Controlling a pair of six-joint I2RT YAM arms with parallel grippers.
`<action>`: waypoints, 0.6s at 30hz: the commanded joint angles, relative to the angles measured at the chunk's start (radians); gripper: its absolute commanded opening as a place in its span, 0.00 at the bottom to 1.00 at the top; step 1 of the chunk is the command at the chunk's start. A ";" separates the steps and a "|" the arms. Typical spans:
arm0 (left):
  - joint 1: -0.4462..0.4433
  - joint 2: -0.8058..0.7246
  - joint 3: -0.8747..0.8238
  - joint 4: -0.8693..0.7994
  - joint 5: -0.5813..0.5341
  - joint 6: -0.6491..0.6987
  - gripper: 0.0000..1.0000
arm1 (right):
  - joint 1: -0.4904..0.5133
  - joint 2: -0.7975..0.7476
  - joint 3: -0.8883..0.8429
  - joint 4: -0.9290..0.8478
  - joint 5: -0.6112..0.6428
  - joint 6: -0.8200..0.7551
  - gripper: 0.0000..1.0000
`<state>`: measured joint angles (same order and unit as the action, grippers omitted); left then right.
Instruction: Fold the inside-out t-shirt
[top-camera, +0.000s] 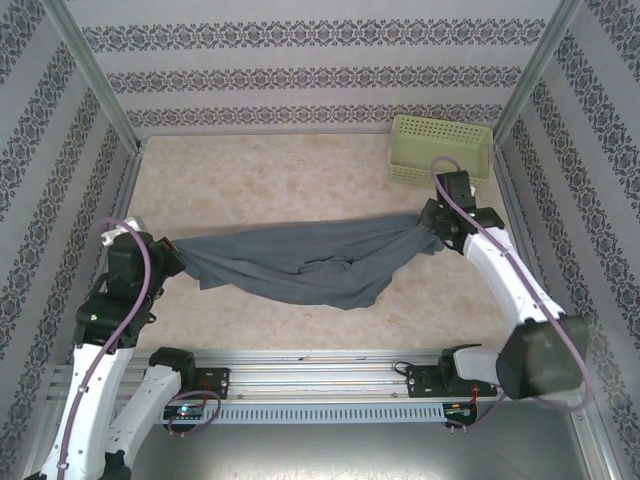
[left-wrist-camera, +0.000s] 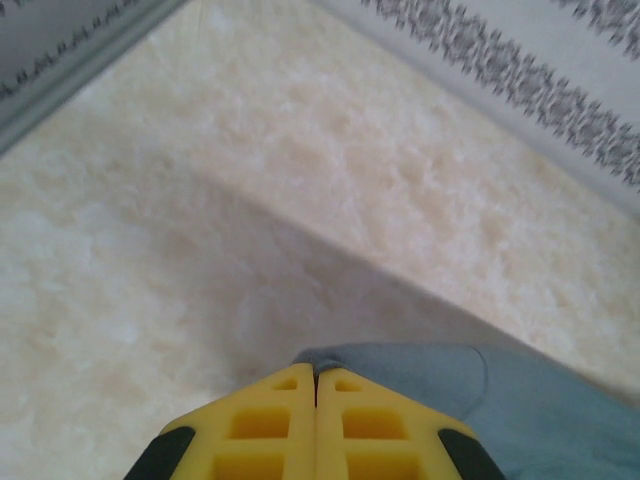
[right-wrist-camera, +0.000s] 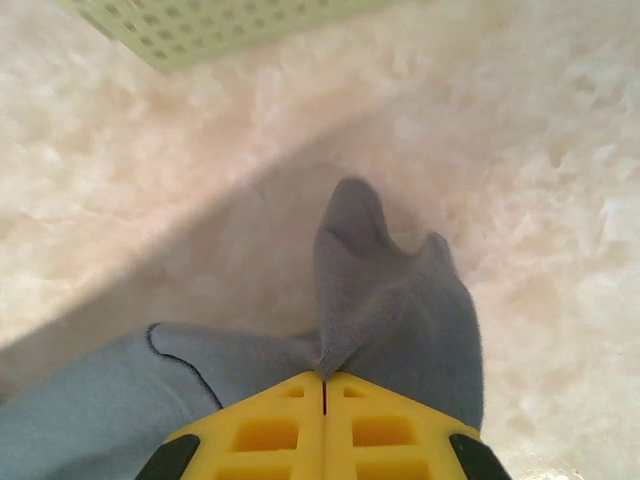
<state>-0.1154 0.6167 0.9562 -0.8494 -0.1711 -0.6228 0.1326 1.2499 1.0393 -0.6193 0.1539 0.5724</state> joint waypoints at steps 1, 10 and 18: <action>0.014 -0.020 0.095 -0.029 -0.113 0.056 0.00 | -0.015 -0.093 0.037 -0.064 0.042 0.000 0.00; 0.015 -0.066 0.201 0.002 -0.254 0.106 0.00 | -0.024 -0.331 0.041 -0.087 0.003 0.012 0.00; 0.014 0.142 0.081 -0.035 0.005 0.094 0.00 | -0.024 -0.266 -0.237 0.018 -0.120 0.114 0.00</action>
<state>-0.1154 0.6437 1.1019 -0.8570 -0.3016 -0.5491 0.1196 0.9131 0.9237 -0.6346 0.0845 0.6250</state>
